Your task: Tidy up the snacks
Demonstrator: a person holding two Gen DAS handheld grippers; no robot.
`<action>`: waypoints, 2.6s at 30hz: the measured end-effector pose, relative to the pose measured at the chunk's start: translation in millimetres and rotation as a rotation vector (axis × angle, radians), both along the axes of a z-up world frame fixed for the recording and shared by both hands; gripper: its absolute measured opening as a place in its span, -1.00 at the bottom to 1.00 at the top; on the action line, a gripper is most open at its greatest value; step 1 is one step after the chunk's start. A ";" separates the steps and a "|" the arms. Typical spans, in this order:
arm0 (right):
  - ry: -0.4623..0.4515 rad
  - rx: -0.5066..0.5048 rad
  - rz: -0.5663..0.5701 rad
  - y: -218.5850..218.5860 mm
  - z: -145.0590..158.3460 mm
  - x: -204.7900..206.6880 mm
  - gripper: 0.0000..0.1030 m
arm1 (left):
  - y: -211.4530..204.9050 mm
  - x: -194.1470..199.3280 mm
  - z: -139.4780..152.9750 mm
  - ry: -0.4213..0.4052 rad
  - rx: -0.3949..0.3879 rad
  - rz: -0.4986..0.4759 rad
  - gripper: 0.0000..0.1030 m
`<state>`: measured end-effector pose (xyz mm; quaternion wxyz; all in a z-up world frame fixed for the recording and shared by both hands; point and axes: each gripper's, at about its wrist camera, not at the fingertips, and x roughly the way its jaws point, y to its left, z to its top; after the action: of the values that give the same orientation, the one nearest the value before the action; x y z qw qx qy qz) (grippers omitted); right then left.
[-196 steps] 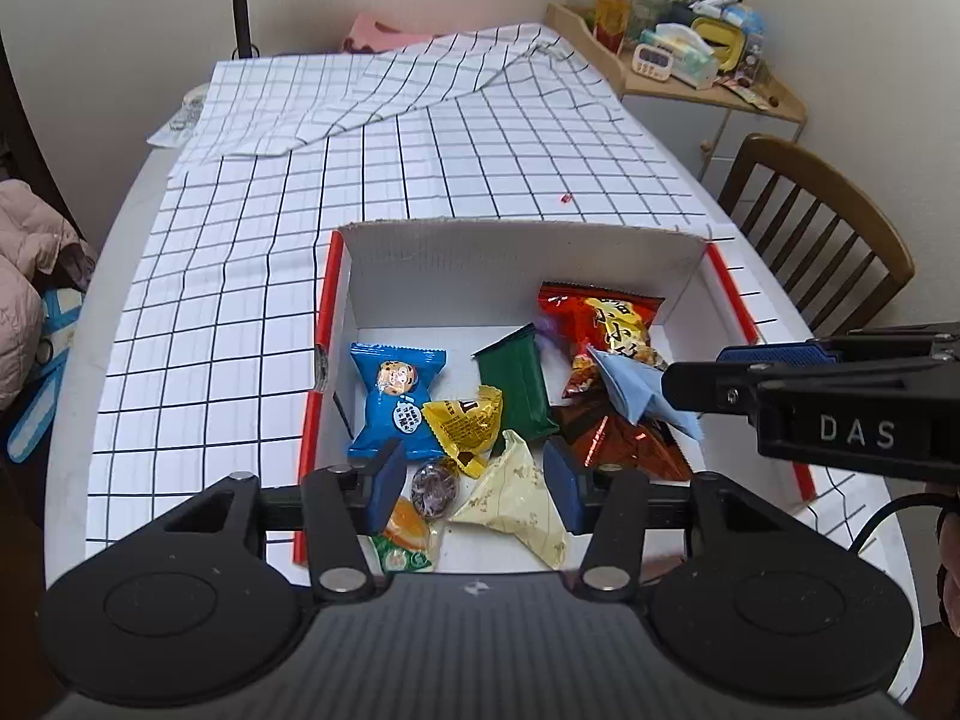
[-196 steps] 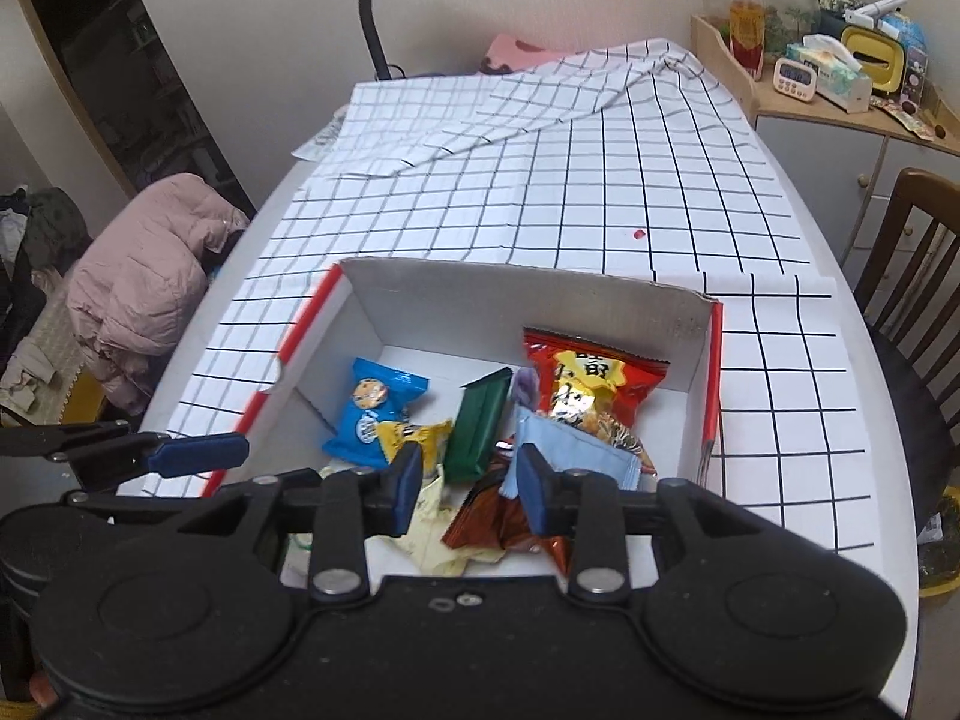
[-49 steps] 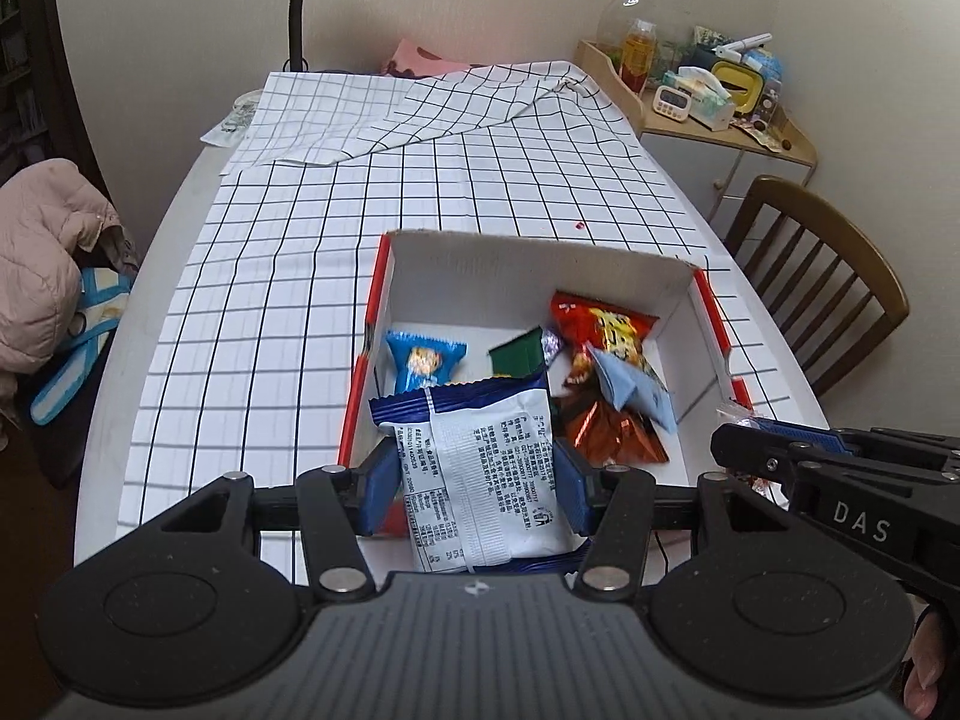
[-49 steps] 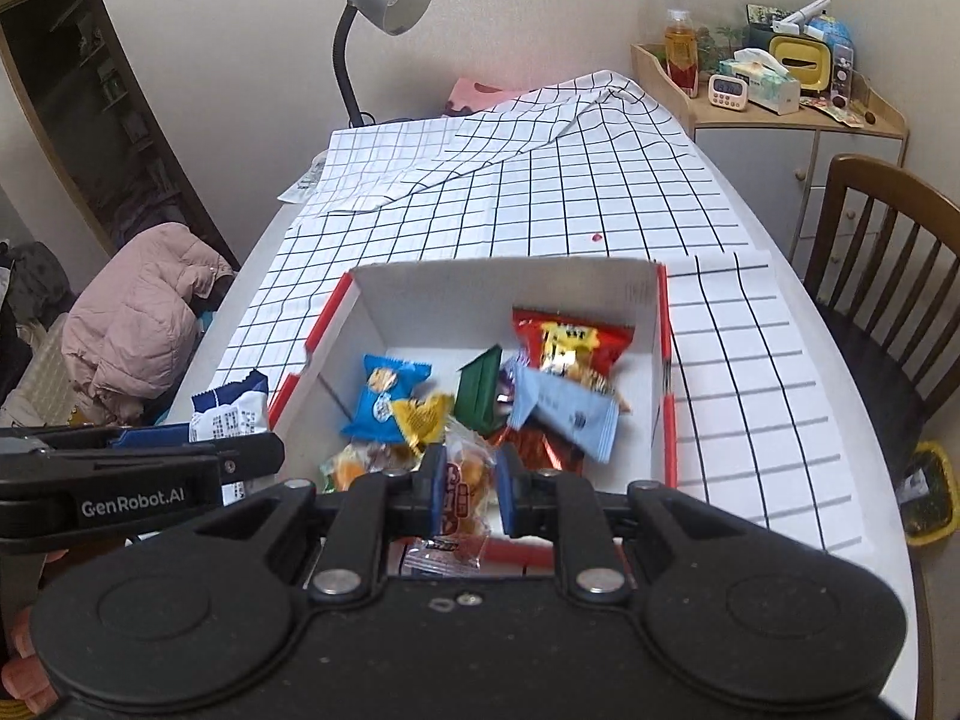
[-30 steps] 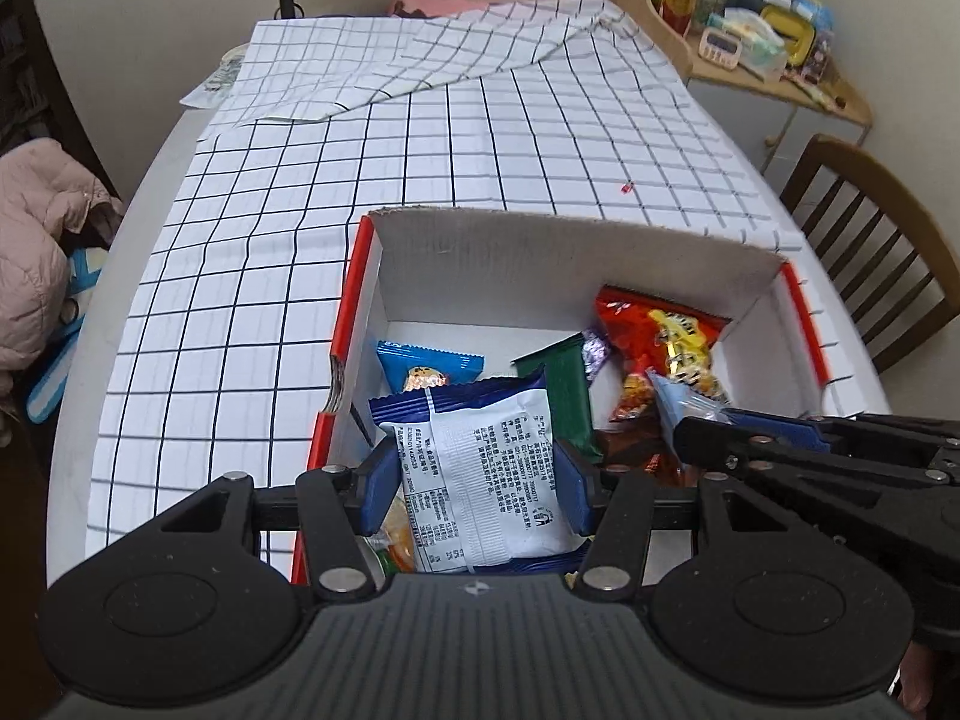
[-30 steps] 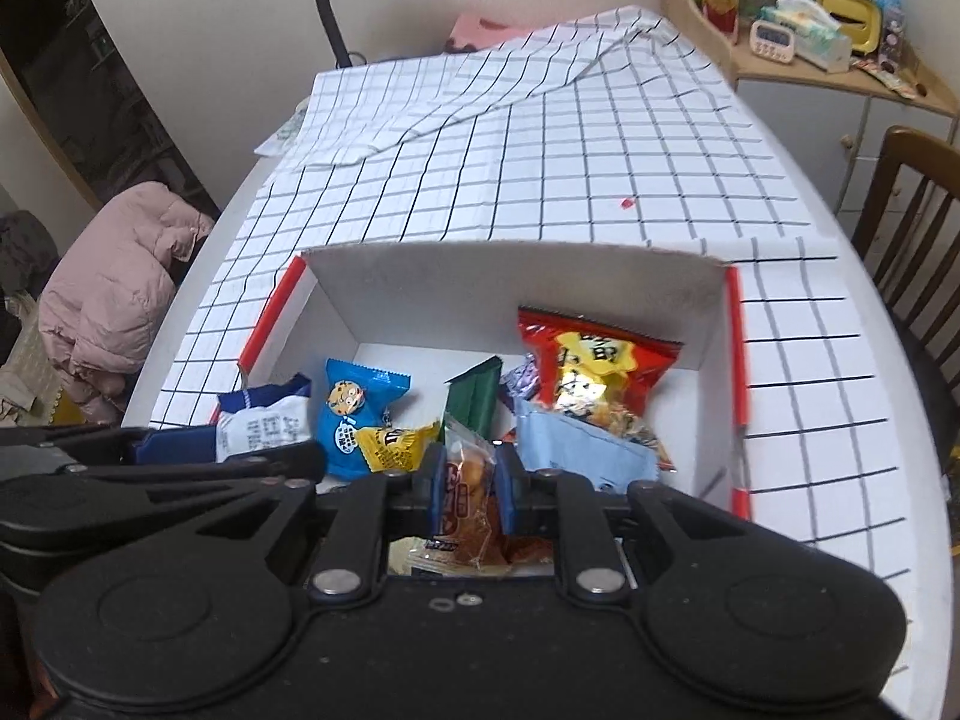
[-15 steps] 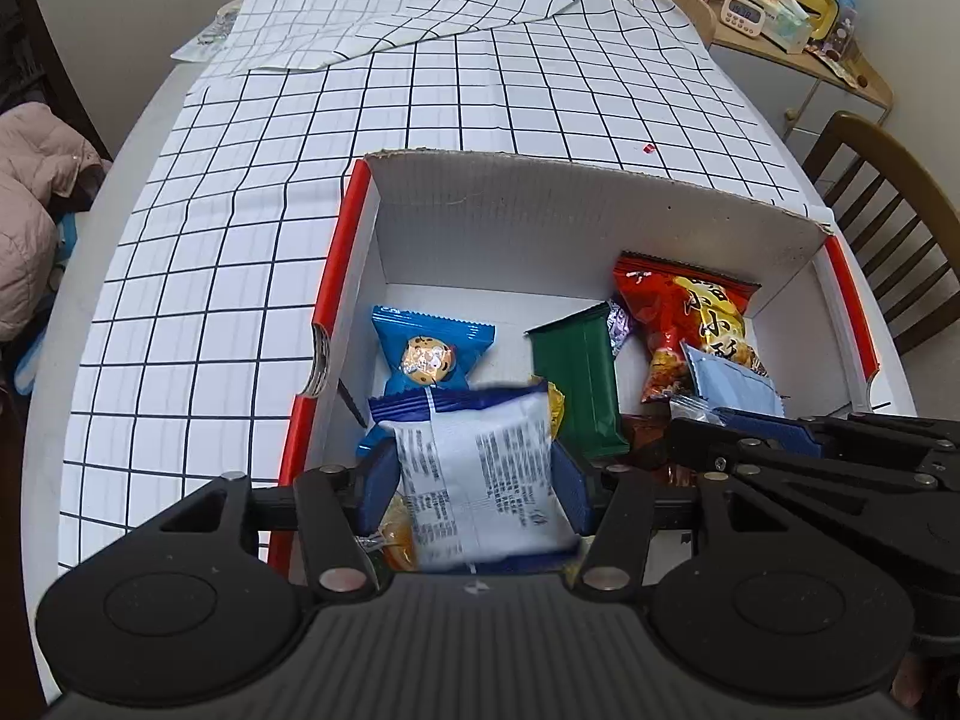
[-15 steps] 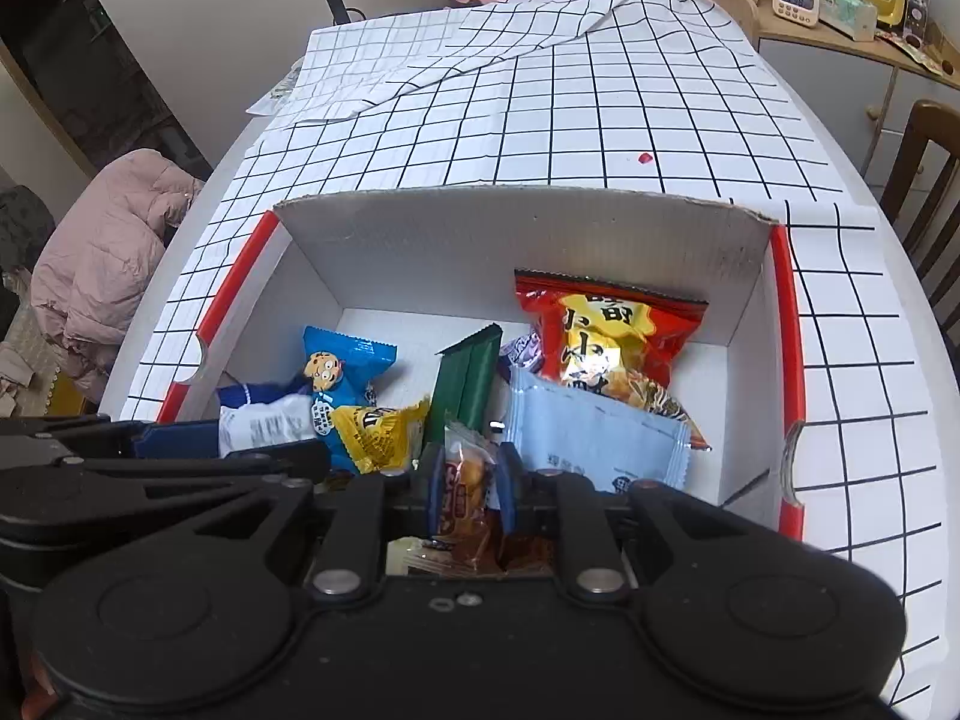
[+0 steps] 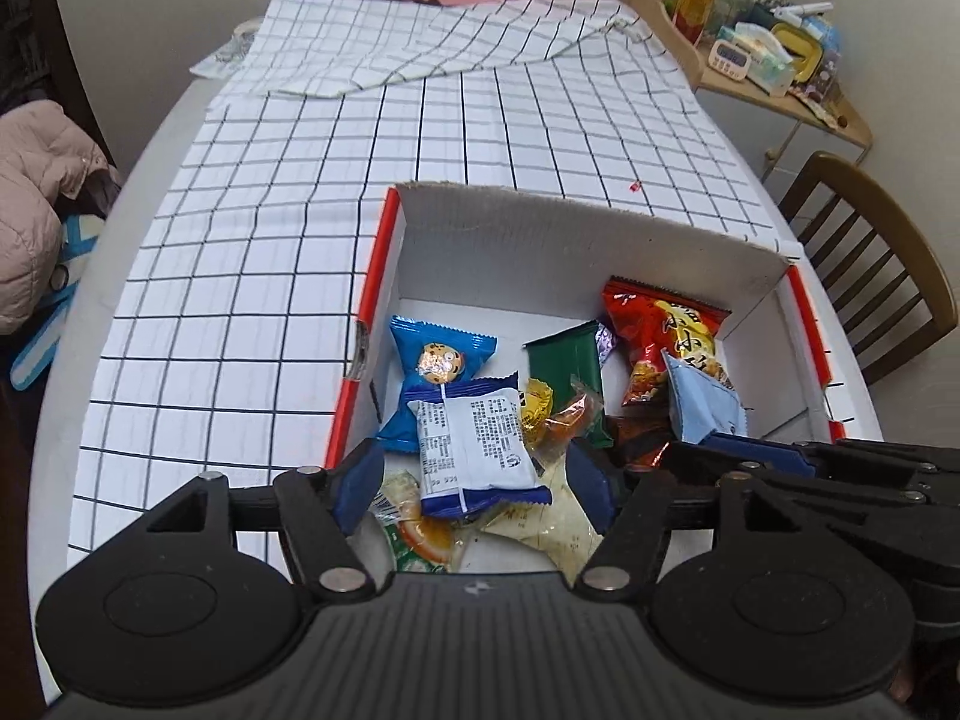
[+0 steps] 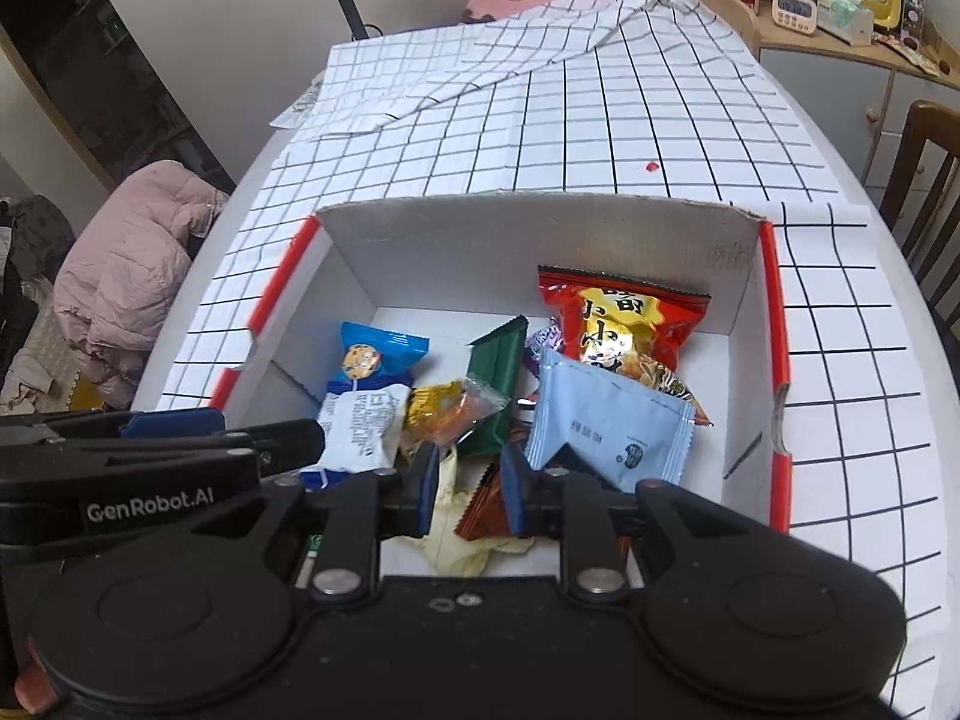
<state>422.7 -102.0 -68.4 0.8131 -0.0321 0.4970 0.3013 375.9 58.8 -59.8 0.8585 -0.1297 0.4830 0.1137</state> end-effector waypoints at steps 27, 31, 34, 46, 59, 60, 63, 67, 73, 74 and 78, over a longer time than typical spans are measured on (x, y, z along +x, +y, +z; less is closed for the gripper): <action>-0.292 0.150 0.008 -62.4 70.1 -114.2 0.48 | -33.0 -128.5 66.2 -0.286 0.043 -0.121 0.41; -0.326 0.167 0.020 -67.5 76.8 -129.2 0.63 | -35.7 -144.3 69.2 -0.310 0.047 -0.125 0.41; -0.356 0.181 0.029 -71.5 81.8 -141.6 0.77 | -36.0 -153.4 68.8 -0.305 0.044 -0.111 0.43; -0.464 0.240 0.040 -94.5 102.2 -184.6 0.99 | -48.1 -182.0 84.9 -0.356 0.086 -0.089 0.97; -0.470 0.277 0.048 -109.3 106.3 -202.7 0.99 | -63.8 -198.3 91.9 -0.401 0.083 -0.103 0.97; -0.466 0.279 0.044 -110.3 106.1 -202.5 0.99 | -65.9 -200.1 92.8 -0.405 0.091 -0.104 0.97; -0.453 0.283 0.034 -113.6 105.8 -201.8 0.99 | -69.9 -204.1 94.1 -0.409 0.091 -0.109 0.97; -0.449 0.284 0.018 -117.8 104.4 -201.0 0.99 | -73.9 -205.5 96.0 -0.408 0.090 -0.113 0.97; -0.443 0.283 0.006 -121.8 104.7 -200.5 0.99 | -78.9 -205.8 97.6 -0.403 0.087 -0.108 0.97; -0.445 0.284 0.005 -122.3 105.1 -200.6 0.99 | -79.4 -205.9 97.7 -0.403 0.088 -0.107 0.97; -0.456 0.277 -0.002 -123.2 105.7 -199.6 0.99 | -82.7 -204.9 98.8 -0.408 0.097 -0.103 0.97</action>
<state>223.1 -225.1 37.2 0.9012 0.0128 0.2550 0.3503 171.0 -23.9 39.0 0.9483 -0.0840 0.2993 0.0643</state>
